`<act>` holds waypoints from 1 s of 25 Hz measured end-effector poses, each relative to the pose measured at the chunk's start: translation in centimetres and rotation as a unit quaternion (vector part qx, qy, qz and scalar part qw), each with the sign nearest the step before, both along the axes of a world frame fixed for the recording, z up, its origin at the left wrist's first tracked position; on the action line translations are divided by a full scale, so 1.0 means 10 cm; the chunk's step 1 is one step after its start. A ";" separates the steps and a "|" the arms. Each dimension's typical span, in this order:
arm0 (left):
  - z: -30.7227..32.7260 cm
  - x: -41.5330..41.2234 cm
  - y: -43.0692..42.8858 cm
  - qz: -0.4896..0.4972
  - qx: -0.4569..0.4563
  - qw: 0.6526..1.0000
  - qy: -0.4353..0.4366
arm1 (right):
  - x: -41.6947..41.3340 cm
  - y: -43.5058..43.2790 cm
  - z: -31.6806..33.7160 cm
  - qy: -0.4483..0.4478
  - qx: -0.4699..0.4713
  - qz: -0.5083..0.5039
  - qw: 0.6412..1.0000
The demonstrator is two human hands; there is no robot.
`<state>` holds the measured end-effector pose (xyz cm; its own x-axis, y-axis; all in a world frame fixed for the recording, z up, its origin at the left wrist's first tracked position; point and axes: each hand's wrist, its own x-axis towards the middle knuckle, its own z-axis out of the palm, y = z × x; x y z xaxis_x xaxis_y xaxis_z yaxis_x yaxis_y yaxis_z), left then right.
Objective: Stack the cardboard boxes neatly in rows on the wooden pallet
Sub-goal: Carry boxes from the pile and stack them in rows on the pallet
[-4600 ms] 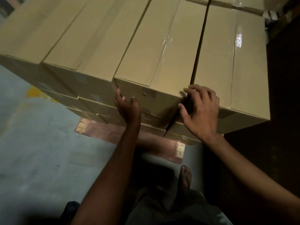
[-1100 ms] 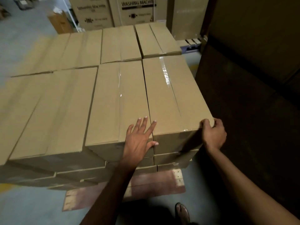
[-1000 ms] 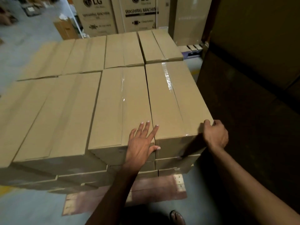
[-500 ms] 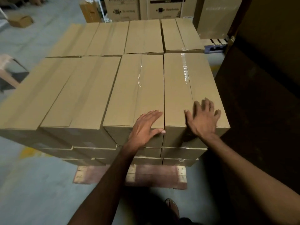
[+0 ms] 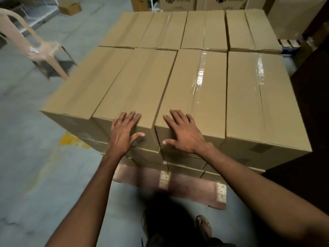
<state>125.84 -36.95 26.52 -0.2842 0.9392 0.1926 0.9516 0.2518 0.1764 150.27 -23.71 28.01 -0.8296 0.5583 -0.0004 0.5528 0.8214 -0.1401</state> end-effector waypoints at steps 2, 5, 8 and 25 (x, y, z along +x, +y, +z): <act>-0.03 -0.17 0.12 -0.055 -0.043 0.997 0.015 | -0.20 0.02 -0.05 -0.027 0.028 -0.017 0.999; -0.01 -0.19 0.35 -0.132 -0.075 0.988 0.024 | -0.17 0.07 -0.12 -0.018 0.062 -0.028 0.997; -0.05 -0.24 0.40 -0.155 -0.059 0.986 0.027 | -0.14 0.09 -0.14 -0.025 0.051 -0.045 0.997; -0.01 -0.56 0.18 -0.155 -0.021 0.985 -0.078 | -0.91 -0.51 -0.19 0.092 0.042 -0.108 0.989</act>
